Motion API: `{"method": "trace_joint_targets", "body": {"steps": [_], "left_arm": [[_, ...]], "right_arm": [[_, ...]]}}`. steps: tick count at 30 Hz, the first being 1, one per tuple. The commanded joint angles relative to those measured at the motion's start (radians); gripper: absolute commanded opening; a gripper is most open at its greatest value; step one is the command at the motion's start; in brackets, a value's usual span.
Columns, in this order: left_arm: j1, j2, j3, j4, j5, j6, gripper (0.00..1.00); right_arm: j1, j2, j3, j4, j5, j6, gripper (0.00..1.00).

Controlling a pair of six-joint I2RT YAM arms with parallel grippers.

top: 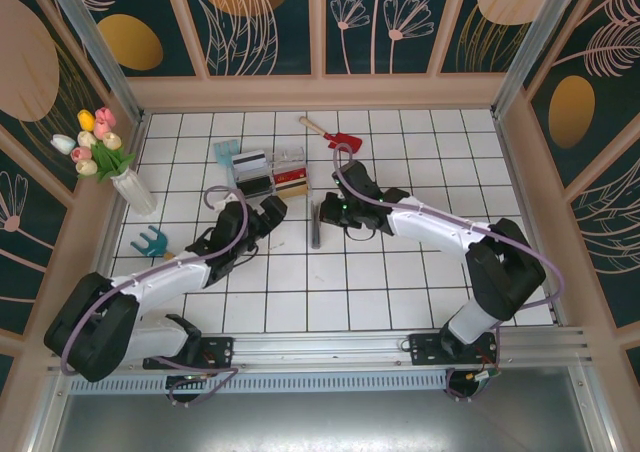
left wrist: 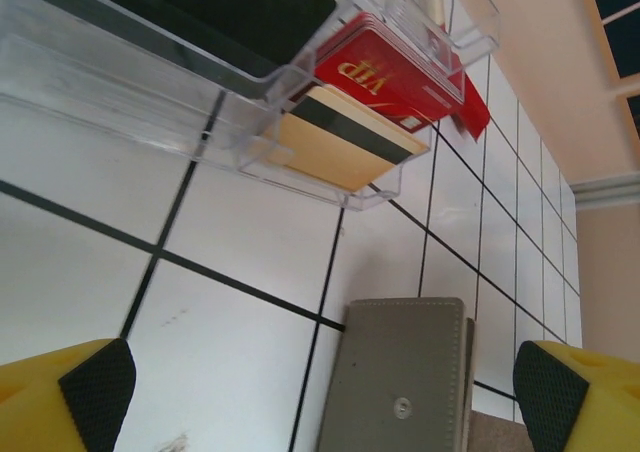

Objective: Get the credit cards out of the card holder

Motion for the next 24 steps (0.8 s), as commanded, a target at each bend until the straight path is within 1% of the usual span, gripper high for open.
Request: {"method": "trace_joint_targets", "body": {"steps": [1,5,7,10,14,18,22,24], "left_arm": [[0.003,-0.038,-0.028,0.051,-0.054,-0.040,0.98],[0.003,-0.090,-0.062,0.046,-0.118,-0.069,0.98],[0.002,-0.115,-0.075,0.036,-0.148,-0.078,0.99],[0.002,-0.130,-0.084,0.037,-0.158,-0.079,0.98],[0.002,-0.126,-0.062,0.037,-0.118,-0.034,0.98],[0.003,-0.117,-0.062,0.073,-0.075,-0.049,0.99],[0.003,-0.077,-0.032,0.080,-0.046,-0.024,0.98],[0.003,-0.036,0.007,0.075,-0.004,0.009,0.98]], "right_arm": [[0.006,0.024,0.066,0.045,-0.005,0.020,0.02],[0.005,0.056,0.083,0.051,-0.036,0.003,0.02],[0.005,0.063,0.087,0.031,-0.022,-0.005,0.02],[0.000,0.038,0.045,0.049,0.007,-0.020,0.02],[-0.046,0.022,0.004,0.047,0.011,-0.014,0.02],[-0.095,-0.005,-0.063,0.067,0.011,-0.002,0.02],[-0.133,-0.008,-0.093,0.065,-0.018,-0.028,0.02],[-0.136,-0.012,-0.102,0.042,-0.007,-0.040,0.02]]}}
